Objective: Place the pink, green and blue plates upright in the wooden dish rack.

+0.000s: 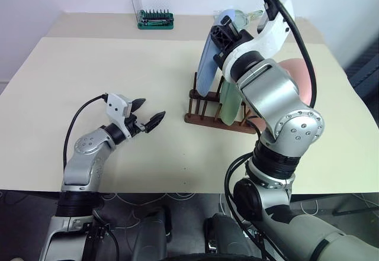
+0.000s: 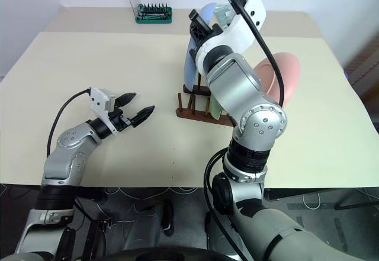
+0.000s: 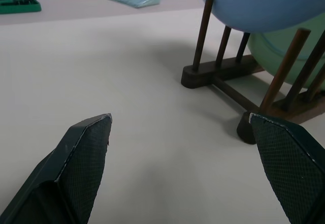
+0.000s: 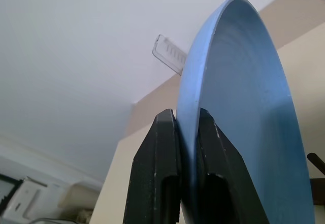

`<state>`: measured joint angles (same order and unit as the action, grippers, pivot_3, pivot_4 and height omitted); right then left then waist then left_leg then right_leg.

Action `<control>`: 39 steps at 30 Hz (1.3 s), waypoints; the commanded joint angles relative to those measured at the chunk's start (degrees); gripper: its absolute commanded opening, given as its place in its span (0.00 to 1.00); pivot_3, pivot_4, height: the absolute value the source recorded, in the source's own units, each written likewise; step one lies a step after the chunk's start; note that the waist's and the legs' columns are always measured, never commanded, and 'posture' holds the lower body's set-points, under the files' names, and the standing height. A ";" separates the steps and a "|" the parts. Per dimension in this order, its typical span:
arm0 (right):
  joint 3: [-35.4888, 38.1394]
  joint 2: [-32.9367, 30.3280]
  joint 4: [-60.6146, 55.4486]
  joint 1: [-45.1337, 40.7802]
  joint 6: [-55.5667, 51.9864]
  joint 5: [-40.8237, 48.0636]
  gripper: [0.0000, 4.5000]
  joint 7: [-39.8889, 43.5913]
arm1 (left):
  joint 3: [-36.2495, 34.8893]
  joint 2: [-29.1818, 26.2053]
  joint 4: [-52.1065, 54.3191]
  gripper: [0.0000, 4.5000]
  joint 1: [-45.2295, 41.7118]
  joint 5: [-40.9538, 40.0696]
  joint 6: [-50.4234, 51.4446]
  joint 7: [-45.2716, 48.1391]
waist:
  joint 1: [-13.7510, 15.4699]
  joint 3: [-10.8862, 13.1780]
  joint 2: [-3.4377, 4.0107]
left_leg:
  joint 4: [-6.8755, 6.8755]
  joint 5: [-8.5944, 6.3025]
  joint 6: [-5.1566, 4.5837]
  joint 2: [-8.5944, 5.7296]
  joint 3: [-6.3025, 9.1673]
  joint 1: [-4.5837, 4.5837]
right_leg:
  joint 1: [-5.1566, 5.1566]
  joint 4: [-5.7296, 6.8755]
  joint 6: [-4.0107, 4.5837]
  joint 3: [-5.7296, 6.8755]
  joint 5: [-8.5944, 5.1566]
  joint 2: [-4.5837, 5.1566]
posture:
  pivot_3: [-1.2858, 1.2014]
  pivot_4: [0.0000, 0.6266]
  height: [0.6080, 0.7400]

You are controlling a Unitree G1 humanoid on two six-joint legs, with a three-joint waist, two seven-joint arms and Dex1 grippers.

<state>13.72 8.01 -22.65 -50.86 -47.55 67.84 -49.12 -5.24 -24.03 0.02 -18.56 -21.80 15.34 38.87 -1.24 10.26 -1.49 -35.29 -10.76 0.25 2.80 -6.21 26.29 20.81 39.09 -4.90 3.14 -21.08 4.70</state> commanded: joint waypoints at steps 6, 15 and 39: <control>-1.68 1.74 -1.61 1.70 3.74 3.10 0.00 -3.64 | 0.55 0.06 0.95 0.99 -1.72 0.14 -0.44 0.40 | -0.02 0.00 0.00 | 0.00 0.01 0.00 0.00 0.00 0.00 | 0.00 0.01 0.00 0.00 0.00 0.00 | 0.52 0.24 0.94; -3.30 0.92 -1.34 3.03 6.40 5.27 0.00 -5.86 | 0.52 -0.35 0.84 0.99 -2.64 -0.08 -0.36 1.58 | -0.03 0.00 0.00 | 0.00 0.02 0.00 0.00 0.00 0.00 | 0.00 0.01 0.00 -0.02 0.00 0.00 | 0.52 0.24 0.94; -7.26 -14.19 -0.73 -4.16 1.95 3.33 0.88 7.26 | 0.64 -1.20 3.65 1.00 -0.36 -0.51 0.88 3.80 | -0.07 0.00 0.01 | -0.02 0.03 -0.01 0.01 0.00 0.01 | 0.04 0.05 0.01 -0.03 0.01 -0.01 | 0.52 0.24 0.94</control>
<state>7.42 -3.96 -21.73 -52.63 -43.98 72.02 -45.98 -4.53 -24.72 1.45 -18.67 -21.88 16.38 42.38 -1.31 10.26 -1.48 -35.31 -10.72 0.24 2.80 -6.21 26.32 20.87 39.14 -4.88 3.11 -21.07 4.69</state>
